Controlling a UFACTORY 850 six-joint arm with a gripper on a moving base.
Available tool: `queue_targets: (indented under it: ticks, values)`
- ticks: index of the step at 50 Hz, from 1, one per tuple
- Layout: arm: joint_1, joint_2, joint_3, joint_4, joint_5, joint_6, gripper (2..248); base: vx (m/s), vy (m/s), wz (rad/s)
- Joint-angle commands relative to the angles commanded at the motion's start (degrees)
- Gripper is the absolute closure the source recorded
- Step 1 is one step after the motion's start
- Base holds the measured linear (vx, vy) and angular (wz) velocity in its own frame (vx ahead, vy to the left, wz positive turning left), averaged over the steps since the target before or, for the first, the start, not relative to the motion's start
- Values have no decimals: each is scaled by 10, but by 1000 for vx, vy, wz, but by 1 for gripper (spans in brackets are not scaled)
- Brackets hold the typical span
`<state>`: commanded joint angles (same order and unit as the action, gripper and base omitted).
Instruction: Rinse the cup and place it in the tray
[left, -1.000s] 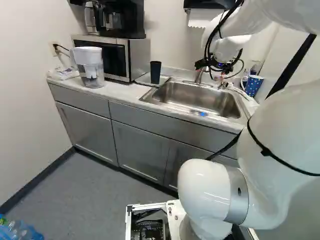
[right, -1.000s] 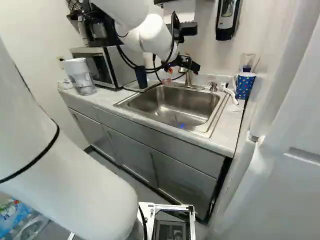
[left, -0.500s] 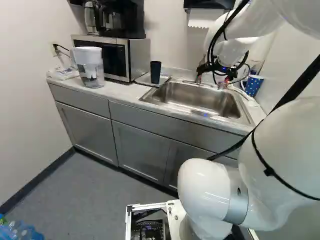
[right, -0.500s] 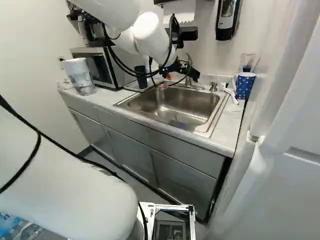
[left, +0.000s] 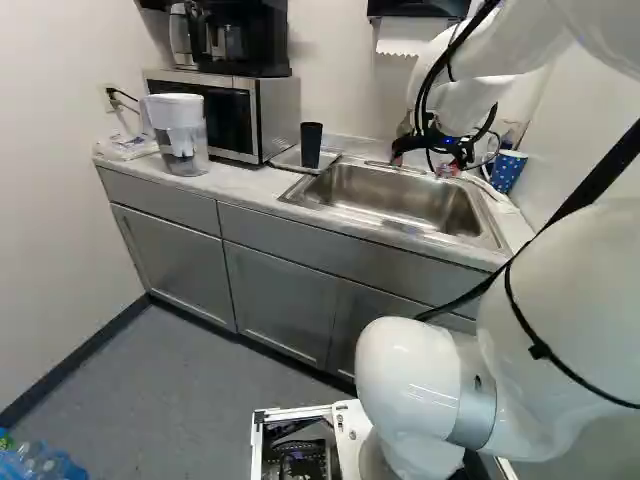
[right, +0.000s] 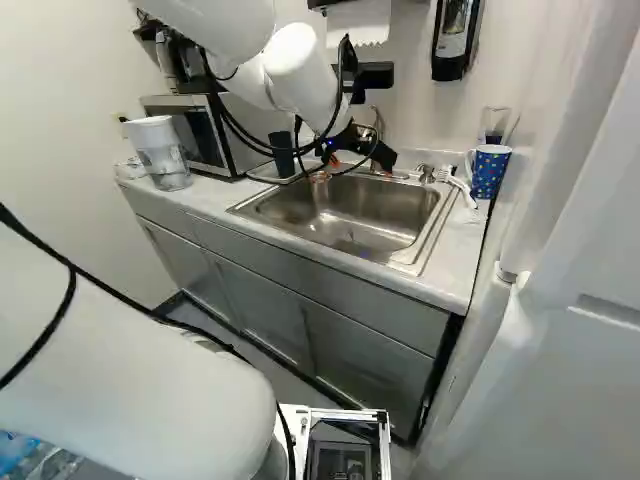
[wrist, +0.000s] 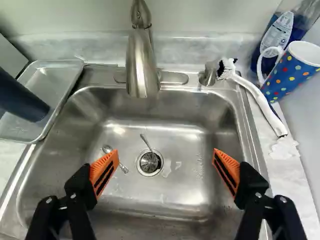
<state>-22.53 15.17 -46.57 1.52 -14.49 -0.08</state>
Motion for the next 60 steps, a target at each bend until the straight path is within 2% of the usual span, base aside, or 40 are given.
queue_targets:
  ticks: [49, 60]
  values:
    - [0, 0, 0, 0, 0, 0, 3, 0, 0, 1]
    - [0, 0, 0, 0, 0, 0, 3, -73, 71, 54]
